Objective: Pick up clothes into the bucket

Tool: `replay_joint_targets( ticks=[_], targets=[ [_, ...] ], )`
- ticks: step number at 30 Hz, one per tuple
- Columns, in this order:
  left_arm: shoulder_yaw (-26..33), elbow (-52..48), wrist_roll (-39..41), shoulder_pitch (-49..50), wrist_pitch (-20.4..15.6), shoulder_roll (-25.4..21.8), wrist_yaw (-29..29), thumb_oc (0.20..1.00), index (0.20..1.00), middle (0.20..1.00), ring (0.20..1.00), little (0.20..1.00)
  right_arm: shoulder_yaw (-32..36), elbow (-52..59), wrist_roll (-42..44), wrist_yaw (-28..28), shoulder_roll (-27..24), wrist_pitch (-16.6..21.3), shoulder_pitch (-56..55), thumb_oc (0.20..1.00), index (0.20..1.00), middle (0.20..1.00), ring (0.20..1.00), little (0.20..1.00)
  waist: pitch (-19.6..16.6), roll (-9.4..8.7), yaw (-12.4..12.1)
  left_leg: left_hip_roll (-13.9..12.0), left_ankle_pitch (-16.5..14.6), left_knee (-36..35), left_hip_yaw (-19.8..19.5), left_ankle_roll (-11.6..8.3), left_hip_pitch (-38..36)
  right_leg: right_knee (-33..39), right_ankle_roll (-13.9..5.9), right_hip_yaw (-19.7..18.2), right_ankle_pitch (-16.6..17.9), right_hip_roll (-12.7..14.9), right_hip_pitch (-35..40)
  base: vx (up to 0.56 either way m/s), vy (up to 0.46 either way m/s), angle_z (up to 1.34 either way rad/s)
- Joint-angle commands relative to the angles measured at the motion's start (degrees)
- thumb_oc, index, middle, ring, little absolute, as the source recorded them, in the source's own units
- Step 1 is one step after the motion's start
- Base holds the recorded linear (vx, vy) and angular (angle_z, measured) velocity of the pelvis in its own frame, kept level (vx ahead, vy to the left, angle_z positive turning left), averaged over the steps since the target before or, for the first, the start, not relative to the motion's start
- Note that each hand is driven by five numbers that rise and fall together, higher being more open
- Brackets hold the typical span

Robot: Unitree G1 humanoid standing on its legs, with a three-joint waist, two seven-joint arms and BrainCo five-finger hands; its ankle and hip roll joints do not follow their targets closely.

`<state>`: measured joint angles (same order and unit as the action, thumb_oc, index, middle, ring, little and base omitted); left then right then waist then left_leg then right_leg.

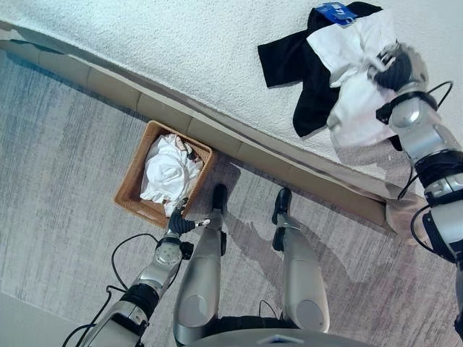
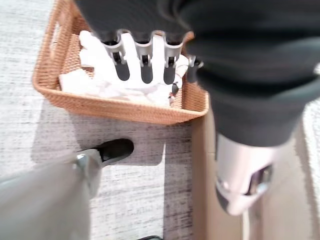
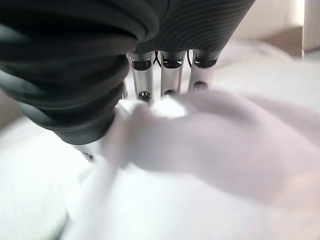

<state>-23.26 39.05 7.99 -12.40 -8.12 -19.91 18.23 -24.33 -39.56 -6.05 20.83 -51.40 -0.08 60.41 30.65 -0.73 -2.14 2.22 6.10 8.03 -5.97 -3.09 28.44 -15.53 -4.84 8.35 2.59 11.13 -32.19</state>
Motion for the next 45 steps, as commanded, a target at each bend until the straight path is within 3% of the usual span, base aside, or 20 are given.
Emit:
replay_joint_targets(
  ticks=[1,8,14,21,22,25,27,33,39,45],
  targets=[
    [3.4,-1.9,-2.0,4.1,-0.6,-1.5,0.7,1.0,1.0,1.0,1.0,1.0,5.0,8.0,0.1,5.9,-6.9,2.5,1.4,0.2,0.2,0.2,0.2,0.2,-0.9,-1.8,1.8,0.5,-6.0,8.1,0.7,0.32,1.1,-4.2,-3.71,-0.2,-3.6,2.0,2.2,-0.01,0.011,-0.05],
    [6.1,-7.6,-2.8,6.4,-0.5,-3.4,-0.3,1.0,1.0,1.0,1.0,1.0,13.6,21.3,-3.7,7.9,-11.3,2.8,-4.4,0.2,0.2,0.2,0.2,0.2,-1.1,-2.14,2.5,-0.3,-8.2,10.3,1.7,0.45,-2.5,-5.7,-3.65,-0.8,-4.9,1.6,5.4,0.01,0.002,-0.08],
    [6.8,-15.6,-4.0,6.3,-0.6,-6.0,-1.7,1.0,1.0,1.0,1.0,1.0,17.0,27.4,-6.7,8.2,-11.3,3.3,-7.9,0.2,0.2,0.2,0.2,0.2,-4.6,-1.75,3.1,-0.9,-8.6,8.8,2.1,-0.02,-7.3,-3.7,-3.8,-0.4,-4.9,1.2,10.2,0.05,0.001,-0.11],
    [9.6,-27.4,-2.1,3.1,-1.6,-10.8,-4.0,1.0,1.0,1.0,1.0,1.0,14.3,33.0,-2.0,2.1,-6.8,5.6,-10.2,0.2,0.2,0.2,0.2,0.2,-11.1,-1.32,4.5,-1.7,-8.6,4.5,3.6,-0.7,-15.2,0.9,-3.79,-0.3,-4.9,-0.2,18.1,0.08,0.004,-0.12],
    [10.0,-31.0,-0.4,2.0,-1.6,-11.8,-5.7,1.0,1.0,1.0,1.0,1.0,13.4,35.0,0.9,-1.4,-6.1,6.1,-11.2,0.2,0.2,0.2,0.2,0.2,-12.8,-1.16,5.1,-1.7,-8.7,4.0,4.0,-0.72,-16.8,1.8,-3.76,-0.4,-5.1,-0.4,19.8,0.05,0.01,-0.03],
    [9.9,-34.2,2.0,-0.2,-1.4,-12.3,-6.8,1.0,1.0,1.0,1.0,1.0,11.6,35.9,4.2,-4.6,-4.7,6.2,-11.7,0.2,0.2,0.2,0.2,0.2,-14.4,-1.15,5.6,-1.8,-8.9,3.3,4.4,-0.77,-18.6,2.5,-3.68,-0.6,-5.2,-0.8,21.4,0.06,0.0,-0.1],
    [7.3,-35.9,2.6,-5.1,-0.9,-12.7,-8.7,1.0,1.0,1.0,1.0,1.0,8.1,36.5,9.2,-9.4,-4.7,5.8,-11.1,0.2,0.2,0.2,0.2,0.2,-17.2,-1.64,6.6,-2.3,-9.1,2.3,5.4,-0.91,-20.5,4.4,-3.76,-0.7,-4.9,-1.4,23.5,0.07,-0.021,-0.08],
    [-0.4,-33.4,5.9,-16.1,0.3,-11.4,-11.8,1.0,1.0,1.0,1.0,1.0,1.3,36.3,18.0,-16.2,-1.9,5.0,-8.8,0.2,0.2,0.2,0.2,0.2,-21.6,-2.33,7.6,-3.3,-9.0,-1.0,7.1,-1.17,-24.9,9.4,-4.03,-0.9,-3.6,-2.4,28.0,0.05,-0.023,-0.11],
    [-8.3,-29.4,9.7,-25.0,1.2,-8.0,-14.3,1.0,1.0,1.0,1.0,1.0,-4.2,36.7,23.5,-19.5,1.7,4.7,-6.4,0.2,0.2,0.2,0.2,0.2,-24.3,-2.53,7.6,-4.2,-8.2,-4.0,8.2,-1.48,-27.5,14.8,-3.96,-0.6,-1.5,-3.1,31.1,0.02,-0.026,-0.14],
    [-11.5,-24.4,13.2,-27.9,2.1,-3.0,-14.3,1.0,1.0,1.0,1.0,1.0,-6.3,39.1,27.7,-21.4,4.8,5.1,-6.8,0.2,0.2,0.2,0.2,0.2,-25.4,-2.67,7.2,-5.0,-7.1,-6.1,8.6,-1.84,-29.8,17.4,-3.79,0.3,-1.0,-3.9,34.2,0.04,-0.026,-0.08]
  ],
)
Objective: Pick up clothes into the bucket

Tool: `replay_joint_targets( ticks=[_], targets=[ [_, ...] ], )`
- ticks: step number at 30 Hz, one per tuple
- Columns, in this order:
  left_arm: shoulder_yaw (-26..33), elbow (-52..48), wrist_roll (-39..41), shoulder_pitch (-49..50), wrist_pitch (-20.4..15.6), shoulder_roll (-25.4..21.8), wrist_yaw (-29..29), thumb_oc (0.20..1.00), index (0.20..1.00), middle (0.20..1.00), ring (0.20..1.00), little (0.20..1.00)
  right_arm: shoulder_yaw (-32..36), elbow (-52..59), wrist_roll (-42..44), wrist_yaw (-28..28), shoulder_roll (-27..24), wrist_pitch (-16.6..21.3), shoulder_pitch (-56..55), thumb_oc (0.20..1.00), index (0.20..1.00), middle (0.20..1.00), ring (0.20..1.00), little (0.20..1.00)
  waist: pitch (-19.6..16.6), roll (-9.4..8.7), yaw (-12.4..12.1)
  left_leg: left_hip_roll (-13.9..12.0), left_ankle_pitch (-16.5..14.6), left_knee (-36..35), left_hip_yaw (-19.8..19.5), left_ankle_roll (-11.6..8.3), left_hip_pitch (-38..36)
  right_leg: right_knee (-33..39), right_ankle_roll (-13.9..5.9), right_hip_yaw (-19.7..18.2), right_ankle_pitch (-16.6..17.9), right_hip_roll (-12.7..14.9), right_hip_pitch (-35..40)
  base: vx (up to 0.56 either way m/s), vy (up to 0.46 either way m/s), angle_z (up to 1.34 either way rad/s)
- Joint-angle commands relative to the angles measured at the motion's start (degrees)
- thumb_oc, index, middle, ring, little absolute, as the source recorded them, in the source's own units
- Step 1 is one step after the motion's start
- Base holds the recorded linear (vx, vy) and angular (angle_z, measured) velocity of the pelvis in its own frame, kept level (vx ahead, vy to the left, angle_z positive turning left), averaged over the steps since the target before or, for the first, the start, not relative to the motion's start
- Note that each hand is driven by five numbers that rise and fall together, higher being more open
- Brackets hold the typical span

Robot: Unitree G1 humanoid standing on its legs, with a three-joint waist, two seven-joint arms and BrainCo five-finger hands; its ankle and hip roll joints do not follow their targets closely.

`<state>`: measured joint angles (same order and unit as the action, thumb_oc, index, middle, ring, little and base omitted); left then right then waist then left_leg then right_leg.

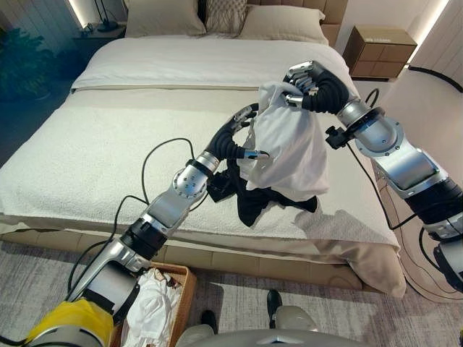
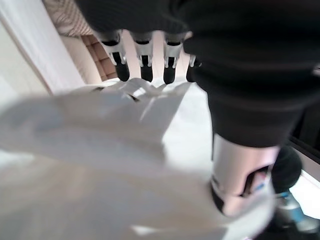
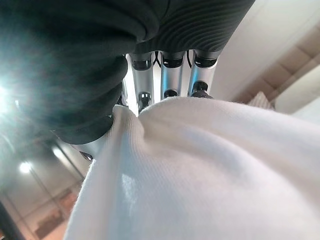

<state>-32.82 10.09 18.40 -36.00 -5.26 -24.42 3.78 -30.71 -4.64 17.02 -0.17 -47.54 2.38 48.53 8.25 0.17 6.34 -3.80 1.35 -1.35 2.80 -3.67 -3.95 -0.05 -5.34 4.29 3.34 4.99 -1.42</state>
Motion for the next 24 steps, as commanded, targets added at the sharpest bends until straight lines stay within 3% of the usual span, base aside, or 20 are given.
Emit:
replay_joint_targets(
  ticks=[1,12,13,14,15,22,24],
  targets=[
    [-2.2,5.3,3.5,-4.3,-0.5,2.4,0.4,1.0,1.0,1.0,1.0,1.0,-0.2,4.7,5.1,-0.7,1.2,2.7,4.9,0.2,0.2,0.2,0.2,0.2,-3.1,-3.59,-1.3,1.0,-2.4,3.2,-0.2,-1.32,2.2,2.0,-3.23,4.6,-1.9,2.2,4.0,0.05,-0.026,0.01],
    [-5.3,10.5,9.7,-5.1,1.2,9.2,1.1,1.0,1.0,1.0,1.0,1.0,-1.3,11.8,11.3,-2.2,1.5,3.6,3.9,0.2,0.2,0.2,0.2,0.2,-4.0,-3.52,-0.6,0.8,-2.7,3.3,-1.4,-1.73,0.9,1.5,-2.52,5.8,-3.6,1.6,6.2,0.03,-0.019,0.07],
    [-5.4,10.9,10.0,-5.0,1.2,9.6,1.2,0.708,0.708,0.708,0.708,0.708,-1.0,12.2,11.6,-2.3,1.6,3.7,3.6,0.2,0.2,0.2,0.2,0.2,-4.1,-3.51,-0.5,0.7,-2.7,3.3,-1.5,-1.74,0.8,1.4,-2.43,5.9,-3.7,1.6,6.3,0.01,-0.005,0.03],
    [-5.5,10.9,10.0,-5.0,1.2,9.6,1.2,0.708,0.708,0.708,0.708,0.708,-1.0,12.3,11.6,-2.3,1.6,3.7,3.5,0.2,0.2,0.2,0.2,0.2,-4.1,-3.52,-0.5,0.7,-2.7,3.3,-1.5,-1.75,0.8,1.4,-2.43,5.9,-3.7,1.6,6.3,0.0,0.0,0.0],
    [-5.3,11.7,10.2,-4.9,1.4,10.3,1.6,0.222,0.222,0.222,0.222,0.222,0.1,13.0,11.9,-1.9,1.9,4.0,2.5,0.2,0.2,0.2,0.2,0.2,-4.2,-3.44,-0.3,0.7,-2.7,3.2,-1.8,-1.74,0.7,1.4,-2.34,6.1,-3.9,1.6,6.5,0.0,0.0,0.0],
    [-5.1,11.5,15.4,-2.7,1.8,11.5,1.0,0.2,0.2,0.2,0.2,0.2,3.9,14.5,11.7,-0.7,3.1,4.6,-1.2,0.2,0.2,0.2,0.2,0.2,-4.5,-3.46,0.1,0.8,-2.8,3.3,-2.3,-1.62,0.7,1.3,-2.28,6.2,-4.1,1.8,6.7,0.01,0.001,0.07],
    [-4.8,10.8,17.5,-1.3,2.0,11.7,0.8,0.2,0.2,0.2,0.2,0.2,5.6,14.3,11.3,0.2,3.6,4.7,-3.0,0.388,0.388,0.388,0.388,0.388,-4.5,-3.43,0.2,0.9,-2.9,3.4,-2.5,-1.54,0.8,1.3,-2.23,6.2,-4.1,1.8,6.7,0.0,0.012,0.04]
  ],
)
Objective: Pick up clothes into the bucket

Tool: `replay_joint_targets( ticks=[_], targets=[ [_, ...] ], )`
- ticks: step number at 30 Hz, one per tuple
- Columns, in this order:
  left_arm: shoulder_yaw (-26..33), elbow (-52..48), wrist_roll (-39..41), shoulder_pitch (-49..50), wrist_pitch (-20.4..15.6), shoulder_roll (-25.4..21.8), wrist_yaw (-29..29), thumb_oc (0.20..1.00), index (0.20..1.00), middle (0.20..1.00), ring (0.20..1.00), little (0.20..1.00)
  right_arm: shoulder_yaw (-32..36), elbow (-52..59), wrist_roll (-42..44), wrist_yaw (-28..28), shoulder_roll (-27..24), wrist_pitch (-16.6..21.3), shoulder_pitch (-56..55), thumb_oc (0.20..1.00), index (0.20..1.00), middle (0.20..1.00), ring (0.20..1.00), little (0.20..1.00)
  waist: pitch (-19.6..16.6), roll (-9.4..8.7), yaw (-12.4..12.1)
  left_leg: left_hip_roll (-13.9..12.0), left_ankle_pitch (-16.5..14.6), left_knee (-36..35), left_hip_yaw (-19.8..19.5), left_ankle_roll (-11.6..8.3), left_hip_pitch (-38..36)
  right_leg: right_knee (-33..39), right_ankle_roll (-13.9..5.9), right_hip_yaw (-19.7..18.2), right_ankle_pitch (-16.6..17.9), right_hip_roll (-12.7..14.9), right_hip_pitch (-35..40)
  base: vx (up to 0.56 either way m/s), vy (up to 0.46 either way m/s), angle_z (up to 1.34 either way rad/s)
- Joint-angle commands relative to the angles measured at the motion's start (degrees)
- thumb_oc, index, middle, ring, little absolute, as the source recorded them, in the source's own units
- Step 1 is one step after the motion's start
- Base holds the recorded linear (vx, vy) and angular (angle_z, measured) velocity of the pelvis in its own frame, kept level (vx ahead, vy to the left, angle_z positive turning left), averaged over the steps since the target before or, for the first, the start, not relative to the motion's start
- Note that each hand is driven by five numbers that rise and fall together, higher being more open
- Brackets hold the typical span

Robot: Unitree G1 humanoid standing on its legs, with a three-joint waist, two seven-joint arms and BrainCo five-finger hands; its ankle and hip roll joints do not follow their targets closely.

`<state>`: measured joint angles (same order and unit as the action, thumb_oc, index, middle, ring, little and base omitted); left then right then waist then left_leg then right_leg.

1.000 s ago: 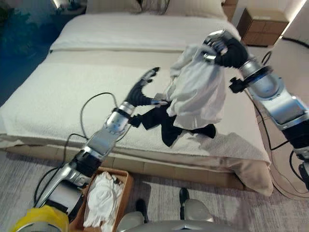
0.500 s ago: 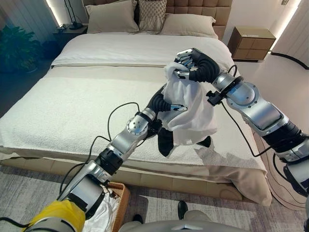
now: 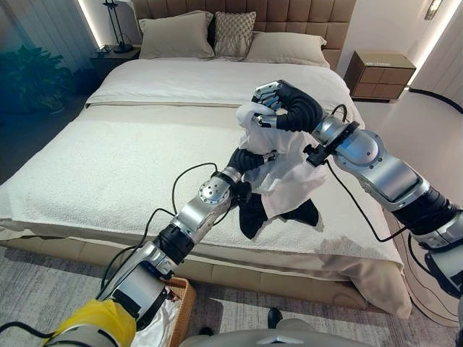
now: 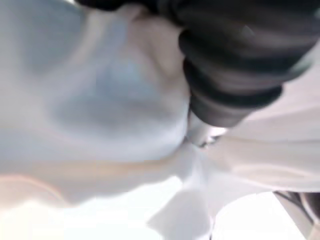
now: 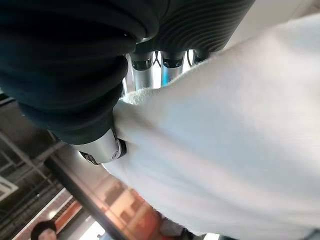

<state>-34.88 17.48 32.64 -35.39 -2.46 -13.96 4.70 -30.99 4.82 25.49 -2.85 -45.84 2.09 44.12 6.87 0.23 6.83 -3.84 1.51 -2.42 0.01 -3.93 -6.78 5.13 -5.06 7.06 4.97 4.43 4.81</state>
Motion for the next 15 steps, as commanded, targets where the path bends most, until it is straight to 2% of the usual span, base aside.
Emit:
replay_joint_targets(
  ticks=[1,2,3,4,7,8,12,13,14,15],
  targets=[
    [-2.2,2.9,4.4,-0.3,-0.6,1.5,-0.4,0.2,0.2,0.2,0.2,0.2,7.5,4.8,2.0,3.6,2.2,5.1,-0.2,0.57,0.57,0.57,0.57,0.57,-3.0,-3.48,-0.3,1.1,-3.2,4.5,0.2,-1.16,3.8,-4.0,-2.5,3.3,-5.7,2.5,0.4,0.0,0.0,0.0],
    [-2.3,2.9,4.4,-0.2,-0.6,1.5,-0.4,0.2,0.2,0.2,0.2,0.2,7.6,4.9,2.0,3.7,2.2,5.1,-0.3,0.959,0.959,0.959,0.959,0.959,-3.1,-3.5,-0.3,1.1,-3.2,4.5,0.2,-1.16,3.8,-4.0,-2.51,3.3,-5.7,2.5,0.4,0.0,0.0,0.0],
    [-1.4,2.0,4.8,1.6,-0.8,1.5,-0.1,0.2,0.2,0.2,0.2,0.2,9.8,4.8,1.3,4.3,2.9,5.1,-2.9,1.0,1.0,1.0,1.0,1.0,-3.0,-3.51,-0.2,1.2,-3.3,4.7,0.0,-1.05,3.9,-4.0,-2.52,3.2,-5.8,2.6,0.3,0.0,0.0,0.0],
    [-1.5,1.9,4.8,1.6,-0.8,1.5,-0.1,0.2,0.2,0.2,0.2,0.2,9.8,4.9,1.3,4.3,2.9,5.1,-3.1,1.0,1.0,1.0,1.0,1.0,-3.0,-3.55,-0.2,1.2,-3.3,4.7,0.0,-1.05,3.9,-4.0,-2.52,3.3,-5.8,2.6,0.3,0.0,0.0,0.0],
    [1.0,-0.7,6.2,6.7,-0.6,1.8,-0.2,0.2,0.2,0.2,0.2,0.2,16.9,5.1,1.1,5.9,5.1,5.2,-12.5,1.0,1.0,1.0,1.0,1.0,-2.7,-3.62,-0.1,1.5,-3.4,4.8,-0.3,-0.78,4.3,-4.3,-2.47,3.2,-5.9,2.8,0.1,0.0,0.013,0.03],
    [0.9,-0.8,6.2,6.8,-0.6,1.8,-0.2,0.2,0.2,0.2,0.2,0.2,17.1,5.3,1.1,5.9,5.1,5.2,-12.8,1.0,1.0,1.0,1.0,1.0,-2.8,-3.69,-0.2,1.5,-3.4,4.9,-0.3,-0.78,4.3,-4.3,-2.48,3.2,-5.9,2.8,0.2,0.0,0.0,0.0],
    [5.0,-4.1,5.5,13.6,-0.2,1.5,-1.3,0.2,0.2,0.2,0.2,0.2,26.9,3.5,-2.7,8.4,12.1,5.1,-27.6,1.0,1.0,1.0,1.0,1.0,-2.2,-3.63,0.2,2.0,-3.8,5.0,-0.8,-0.28,4.7,-4.8,-2.54,3.1,-6.1,3.2,-0.3,0.0,0.0,0.0],
    [4.8,-4.2,5.5,13.7,-0.2,1.4,-1.3,0.2,0.2,0.2,0.2,0.2,27.1,3.7,-2.8,8.4,12.2,5.0,-28.0,1.0,1.0,1.0,1.0,1.0,-2.4,-3.71,0.1,2.0,-3.8,5.0,-0.8,-0.28,4.7,-4.8,-2.54,3.2,-6.2,3.2,-0.3,0.0,0.0,0.0],
    [7.0,-5.6,5.1,16.5,-0.1,0.8,-1.9,0.2,0.2,0.2,0.2,0.2,30.0,2.9,-4.7,9.1,15.4,5.1,-33.3,1.0,1.0,1.0,1.0,1.0,-2.1,-3.6,0.2,2.2,-4.0,5.1,-1.0,-0.04,5.0,-4.9,-2.57,3.1,-6.3,3.2,-0.6,0.0,0.0,0.0],
    [6.9,-5.6,5.1,16.6,0.0,0.7,-1.9,0.2,0.2,0.2,0.2,0.2,30.1,3.1,-4.8,9.1,15.5,5.0,-33.5,1.0,1.0,1.0,1.0,1.0,-2.3,-3.66,0.2,2.2,-4.0,5.1,-1.0,-0.04,5.1,-4.9,-2.57,3.1,-6.3,3.2,-0.6,0.0,0.0,0.0]
  ],
)
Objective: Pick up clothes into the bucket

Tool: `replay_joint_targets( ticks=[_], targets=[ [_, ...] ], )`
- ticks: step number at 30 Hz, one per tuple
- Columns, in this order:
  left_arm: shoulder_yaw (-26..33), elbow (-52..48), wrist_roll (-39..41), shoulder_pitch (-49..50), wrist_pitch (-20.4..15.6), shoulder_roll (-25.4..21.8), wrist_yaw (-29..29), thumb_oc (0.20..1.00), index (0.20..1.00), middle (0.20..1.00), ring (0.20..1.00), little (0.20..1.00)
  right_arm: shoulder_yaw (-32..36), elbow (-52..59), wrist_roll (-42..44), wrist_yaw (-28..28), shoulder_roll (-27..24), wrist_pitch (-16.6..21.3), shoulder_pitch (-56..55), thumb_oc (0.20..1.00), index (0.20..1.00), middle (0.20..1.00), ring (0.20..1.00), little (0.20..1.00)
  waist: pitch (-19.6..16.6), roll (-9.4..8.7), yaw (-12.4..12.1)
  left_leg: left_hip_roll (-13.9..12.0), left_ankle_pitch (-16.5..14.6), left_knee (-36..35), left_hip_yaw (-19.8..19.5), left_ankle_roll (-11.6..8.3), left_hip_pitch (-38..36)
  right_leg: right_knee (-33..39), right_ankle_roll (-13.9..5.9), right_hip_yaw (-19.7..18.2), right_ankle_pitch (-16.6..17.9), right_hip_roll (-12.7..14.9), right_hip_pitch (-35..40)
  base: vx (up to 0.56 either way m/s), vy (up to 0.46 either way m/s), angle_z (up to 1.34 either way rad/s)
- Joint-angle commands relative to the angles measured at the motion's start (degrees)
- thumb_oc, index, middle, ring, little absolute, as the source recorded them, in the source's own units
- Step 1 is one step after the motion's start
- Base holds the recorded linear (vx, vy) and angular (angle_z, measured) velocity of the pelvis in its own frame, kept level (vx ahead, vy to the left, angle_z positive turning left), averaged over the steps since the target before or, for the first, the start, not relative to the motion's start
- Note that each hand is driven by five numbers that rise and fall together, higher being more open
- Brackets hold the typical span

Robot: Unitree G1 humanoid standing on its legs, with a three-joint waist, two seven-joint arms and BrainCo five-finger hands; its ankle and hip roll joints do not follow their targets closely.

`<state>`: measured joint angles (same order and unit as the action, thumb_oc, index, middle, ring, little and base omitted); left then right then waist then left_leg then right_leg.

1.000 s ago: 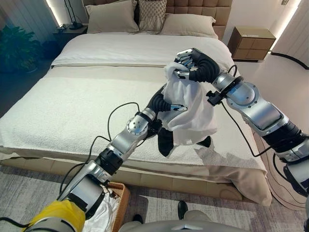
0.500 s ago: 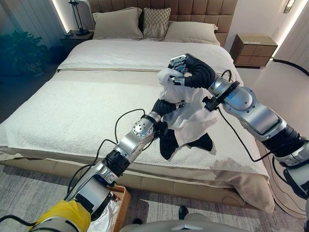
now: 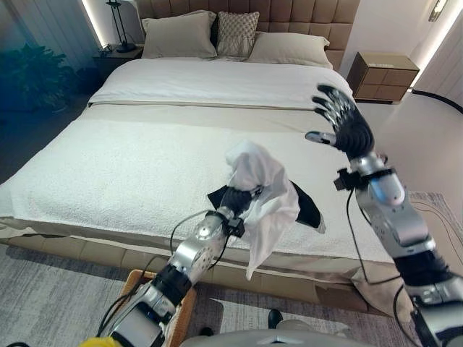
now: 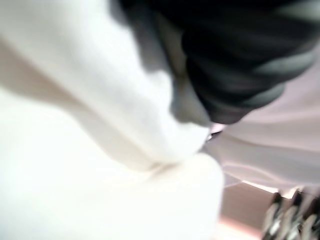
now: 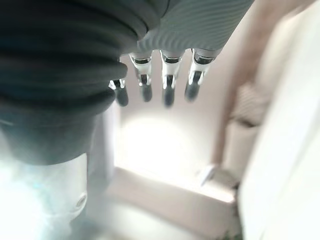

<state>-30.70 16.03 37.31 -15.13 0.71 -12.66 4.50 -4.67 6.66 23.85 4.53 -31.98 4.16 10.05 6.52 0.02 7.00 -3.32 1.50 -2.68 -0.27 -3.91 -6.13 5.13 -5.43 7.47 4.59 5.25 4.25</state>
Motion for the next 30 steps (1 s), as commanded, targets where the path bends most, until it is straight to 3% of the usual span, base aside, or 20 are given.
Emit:
replay_joint_targets(
  ticks=[1,3,8,14,18,24,30],
  targets=[
    [3.7,-4.8,0.0,-2.4,-3.1,-0.9,-2.1,0.2,0.2,0.2,0.2,0.2,4.8,1.1,-3.9,1.8,3.2,2.9,-1.9,1.0,1.0,1.0,1.0,1.0,-1.8,-3.44,0.0,1.7,-4.0,5.4,-0.7,0.02,4.5,-5.0,-2.21,2.6,-5.9,2.5,-0.1,0.0,0.0,0.0],
    [7.4,-6.7,-2.5,1.8,-3.3,-2.1,-3.0,0.2,0.2,0.2,0.2,0.2,7.5,-0.5,-3.3,1.7,8.5,3.5,-9.2,1.0,1.0,1.0,1.0,1.0,-1.3,-3.3,0.4,1.8,-4.3,5.7,-0.5,0.24,4.8,-5.1,-2.27,2.1,-6.0,2.6,-0.7,0.0,0.0,0.0],
    [14.6,-9.6,-10.1,8.5,-4.7,-4.5,-3.9,0.2,0.2,0.2,0.2,0.2,9.3,-6.2,-5.1,1.1,13.5,3.4,-17.8,1.0,1.0,1.0,1.0,1.0,-0.2,-3.33,0.6,2.3,-4.6,6.3,-0.2,0.49,5.9,-5.4,-2.41,1.2,-5.9,2.7,-2.0,0.0,0.006,-0.02],
    [22.0,-11.3,-14.4,14.9,-7.9,-6.1,-1.0,0.2,0.2,0.2,0.2,0.2,8.1,-14.5,-17.2,3.8,13.3,4.0,-20.7,1.0,1.0,1.0,1.0,1.0,2.2,-3.07,0.2,2.7,-4.8,8.1,0.0,0.78,8.9,-6.4,-2.66,0.0,-5.3,3.1,-5.1,-0.07,0.031,-0.04],
    [27.1,-10.5,-15.3,19.1,-11.3,-7.9,2.6,0.2,0.2,0.2,0.2,0.2,2.6,-26.1,-29.4,6.1,9.2,3.8,-18.4,1.0,1.0,1.0,1.0,1.0,5.5,-3.13,-1.3,3.5,-4.8,11.2,-0.4,0.91,13.5,-7.9,-2.84,-0.5,-4.3,3.6,-8.9,-0.1,0.039,-0.02],
    [31.4,-5.0,-17.2,21.0,-12.7,-8.6,6.7,0.2,0.2,0.2,0.2,0.2,-2.9,-41.3,-30.4,6.4,9.3,3.2,-13.7,1.0,1.0,1.0,1.0,1.0,8.7,-3.18,-3.1,4.1,-4.2,12.8,-1.6,0.95,17.4,-9.7,-2.88,-0.3,-3.7,4.1,-12.6,-0.06,0.038,0.05],
    [34.8,3.1,-24.2,20.9,-12.6,-11.6,12.5,0.2,0.2,0.2,0.2,0.2,-3.5,-55.1,-28.9,7.9,11.7,1.8,-11.5,1.0,1.0,1.0,1.0,1.0,14.3,-2.89,-5.0,5.9,-4.4,17.6,-5.0,1.83,23.6,-18.0,-2.12,1.6,-6.7,6.3,-18.1,-0.06,0.035,0.28]
  ],
)
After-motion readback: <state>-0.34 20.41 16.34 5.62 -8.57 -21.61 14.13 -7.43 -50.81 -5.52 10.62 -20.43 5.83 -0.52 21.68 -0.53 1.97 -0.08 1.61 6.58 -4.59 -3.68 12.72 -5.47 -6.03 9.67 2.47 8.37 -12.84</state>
